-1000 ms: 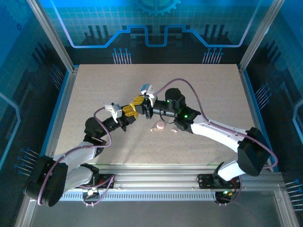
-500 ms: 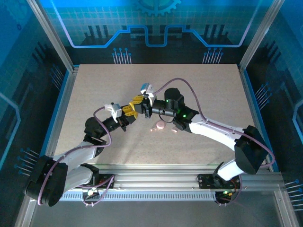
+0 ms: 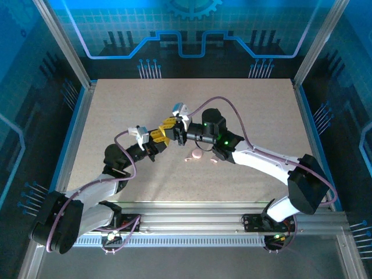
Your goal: Insert wireless bluetooth earbuds into charging case
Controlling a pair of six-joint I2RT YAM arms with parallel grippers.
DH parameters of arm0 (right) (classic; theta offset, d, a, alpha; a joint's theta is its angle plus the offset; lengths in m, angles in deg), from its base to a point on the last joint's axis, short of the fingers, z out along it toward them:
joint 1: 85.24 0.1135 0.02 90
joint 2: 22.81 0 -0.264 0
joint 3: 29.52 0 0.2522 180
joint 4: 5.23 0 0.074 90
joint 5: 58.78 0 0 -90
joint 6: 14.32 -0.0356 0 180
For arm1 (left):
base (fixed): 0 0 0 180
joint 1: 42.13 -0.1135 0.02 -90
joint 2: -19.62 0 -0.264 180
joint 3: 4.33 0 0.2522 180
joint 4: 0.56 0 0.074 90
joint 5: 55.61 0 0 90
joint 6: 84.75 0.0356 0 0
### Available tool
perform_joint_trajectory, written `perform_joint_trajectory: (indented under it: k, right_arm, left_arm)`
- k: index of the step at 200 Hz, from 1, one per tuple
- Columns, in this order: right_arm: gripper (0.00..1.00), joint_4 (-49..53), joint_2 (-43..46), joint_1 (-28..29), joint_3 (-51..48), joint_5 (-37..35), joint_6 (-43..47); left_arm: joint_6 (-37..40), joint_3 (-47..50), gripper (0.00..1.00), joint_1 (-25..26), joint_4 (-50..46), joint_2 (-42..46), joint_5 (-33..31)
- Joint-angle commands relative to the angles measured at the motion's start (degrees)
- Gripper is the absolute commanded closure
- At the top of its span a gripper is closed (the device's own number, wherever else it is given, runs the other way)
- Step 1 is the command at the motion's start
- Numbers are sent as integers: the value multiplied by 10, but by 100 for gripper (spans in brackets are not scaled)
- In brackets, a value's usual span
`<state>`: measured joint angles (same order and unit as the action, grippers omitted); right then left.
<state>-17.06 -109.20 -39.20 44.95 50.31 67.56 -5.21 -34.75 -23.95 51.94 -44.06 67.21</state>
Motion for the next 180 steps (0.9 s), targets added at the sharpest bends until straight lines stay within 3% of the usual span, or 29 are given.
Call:
perform_joint_trajectory:
  k: [1,180]
  right_arm:
    - [83,17,-19,-3,-16,1,10]
    - [77,38,0,-3,-25,-2,20]
  left_arm:
    - [-2,-17,88,5,60,12,14]
    - [-4,-19,87,5,58,13,8]
